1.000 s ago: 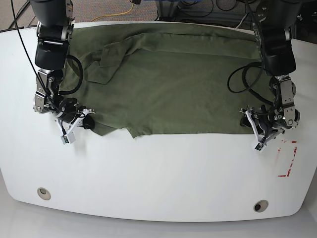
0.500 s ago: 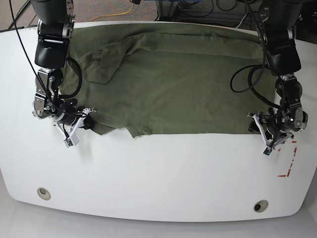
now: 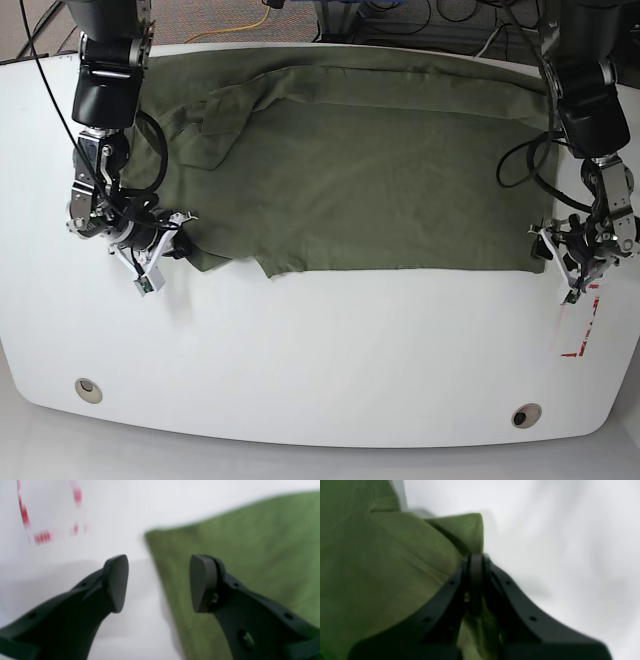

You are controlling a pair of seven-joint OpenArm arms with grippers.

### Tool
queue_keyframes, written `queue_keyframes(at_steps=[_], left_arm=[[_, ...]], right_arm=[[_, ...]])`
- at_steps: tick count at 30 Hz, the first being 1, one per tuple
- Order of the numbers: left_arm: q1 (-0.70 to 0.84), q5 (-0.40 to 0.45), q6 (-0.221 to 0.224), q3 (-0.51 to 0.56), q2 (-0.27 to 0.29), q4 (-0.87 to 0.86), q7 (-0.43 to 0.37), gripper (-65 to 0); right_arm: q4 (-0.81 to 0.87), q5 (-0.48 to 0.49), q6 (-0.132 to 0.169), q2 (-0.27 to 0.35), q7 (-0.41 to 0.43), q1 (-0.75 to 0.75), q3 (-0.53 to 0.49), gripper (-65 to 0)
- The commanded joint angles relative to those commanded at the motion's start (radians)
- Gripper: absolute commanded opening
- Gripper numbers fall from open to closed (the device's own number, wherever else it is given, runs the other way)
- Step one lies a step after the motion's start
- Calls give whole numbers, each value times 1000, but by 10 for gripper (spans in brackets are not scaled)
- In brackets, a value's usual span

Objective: Layout the t-shirt on the table in an organized manner, then fold the t-shirt properly
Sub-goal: 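Grasp the shirt's hem edge with both grippers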

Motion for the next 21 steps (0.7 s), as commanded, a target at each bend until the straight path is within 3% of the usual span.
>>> queue_keyframes(at_steps=[7,12,21], left_arm=[[-54,3,0,9,-5,-172,-80,-286],[-89,3,0,80,-5,-261,-140,-286],[-149,3,0,110,20,-350,-160,-286]], right_arm=[[0,0,0,0,0,0,0,-650],[0,0,0,0,0,0,0,-650],[0,0,0,0,0,0,3,-650]])
